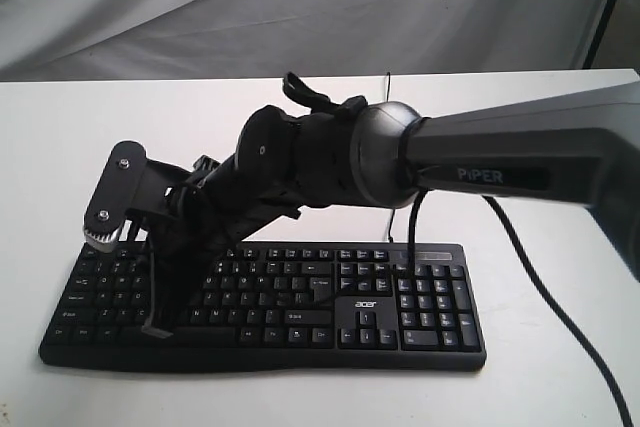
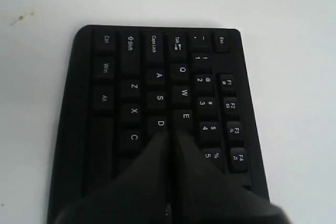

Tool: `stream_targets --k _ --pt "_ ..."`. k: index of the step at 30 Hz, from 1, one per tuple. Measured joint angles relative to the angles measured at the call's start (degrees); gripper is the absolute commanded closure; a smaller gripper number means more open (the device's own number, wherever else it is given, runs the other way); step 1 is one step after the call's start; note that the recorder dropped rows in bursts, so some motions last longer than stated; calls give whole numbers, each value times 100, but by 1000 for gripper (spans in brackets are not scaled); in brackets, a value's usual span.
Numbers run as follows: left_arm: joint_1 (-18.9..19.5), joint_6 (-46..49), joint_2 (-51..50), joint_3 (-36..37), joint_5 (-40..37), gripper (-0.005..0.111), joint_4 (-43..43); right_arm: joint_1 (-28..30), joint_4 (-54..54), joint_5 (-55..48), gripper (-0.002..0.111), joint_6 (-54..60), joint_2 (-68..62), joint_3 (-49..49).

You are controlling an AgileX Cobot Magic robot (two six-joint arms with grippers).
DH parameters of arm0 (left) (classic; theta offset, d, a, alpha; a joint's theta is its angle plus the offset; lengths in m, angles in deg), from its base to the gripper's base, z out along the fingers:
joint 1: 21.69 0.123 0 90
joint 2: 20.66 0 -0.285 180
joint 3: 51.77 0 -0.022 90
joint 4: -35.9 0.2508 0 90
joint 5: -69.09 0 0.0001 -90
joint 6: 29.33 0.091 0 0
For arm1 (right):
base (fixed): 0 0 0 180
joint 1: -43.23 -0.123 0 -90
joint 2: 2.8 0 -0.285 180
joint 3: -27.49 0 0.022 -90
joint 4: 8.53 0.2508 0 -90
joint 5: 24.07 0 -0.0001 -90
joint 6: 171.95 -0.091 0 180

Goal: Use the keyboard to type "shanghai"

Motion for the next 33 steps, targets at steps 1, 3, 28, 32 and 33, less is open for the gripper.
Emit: stream_targets --k 1,3,28,32,33 --pt "0 0 0 0 0 106 0 -16 0 0 108 -5 0 0" --pt "0 0 0 0 0 106 0 -54 0 11 108 -14 0 0" --pt "0 0 0 0 0 106 0 -595 -1981 -1288 108 -2402 -1411 -2799" --pt "0 0 0 0 0 106 0 -595 -2038 -1296 108 -2456 -1476 -2799" --pt "0 0 0 0 0 106 0 -595 -2051 -1296 108 -2456 -1488 -2799"
